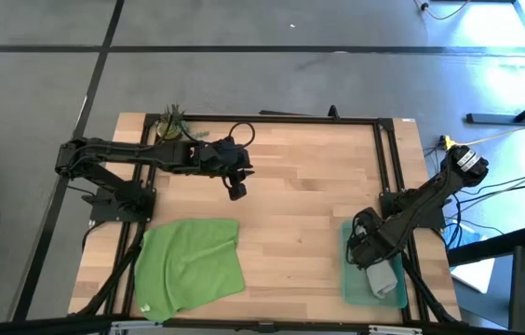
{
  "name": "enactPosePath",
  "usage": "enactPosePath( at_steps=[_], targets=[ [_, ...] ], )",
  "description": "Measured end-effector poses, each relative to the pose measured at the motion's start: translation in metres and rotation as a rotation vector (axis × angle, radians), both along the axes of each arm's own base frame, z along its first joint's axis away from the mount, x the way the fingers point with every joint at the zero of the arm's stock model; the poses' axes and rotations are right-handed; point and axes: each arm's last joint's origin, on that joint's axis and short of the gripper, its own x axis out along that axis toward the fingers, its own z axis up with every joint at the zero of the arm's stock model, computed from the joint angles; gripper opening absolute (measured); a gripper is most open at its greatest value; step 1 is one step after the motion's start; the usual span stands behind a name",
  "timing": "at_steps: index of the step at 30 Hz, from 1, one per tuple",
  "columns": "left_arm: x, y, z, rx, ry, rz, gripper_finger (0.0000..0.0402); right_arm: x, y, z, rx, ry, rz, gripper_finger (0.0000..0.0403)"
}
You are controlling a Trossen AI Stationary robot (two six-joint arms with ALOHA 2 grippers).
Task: Roll microfiber towels into tight, uniform cylinder then place into a basket
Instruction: Put the gray microfiber towel into the green bin
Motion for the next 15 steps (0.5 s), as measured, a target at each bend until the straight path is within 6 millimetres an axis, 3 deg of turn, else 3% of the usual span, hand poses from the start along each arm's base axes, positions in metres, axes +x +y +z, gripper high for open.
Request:
enactPosePath(
  at_steps=[6, 10, 15],
  targets=[
    [0.0, 0.0, 0.0, 0.0, 0.0, 0.0, 0.0076, 0.003, 0.002, 0.03, -0.046, 0.031, 0.003, 0.0251],
    [0.0, 0.0, 0.0, 0.0, 0.0, 0.0, 0.0076, 0.016, 0.009, 0.045, -0.054, -0.131, 0.033, 0.0251],
    [0.0, 0.0, 0.0, 0.0, 0.0, 0.0, 0.0076, 0.026, 0.013, 0.036, -0.076, -0.321, 0.052, 0.0251]
  ],
)
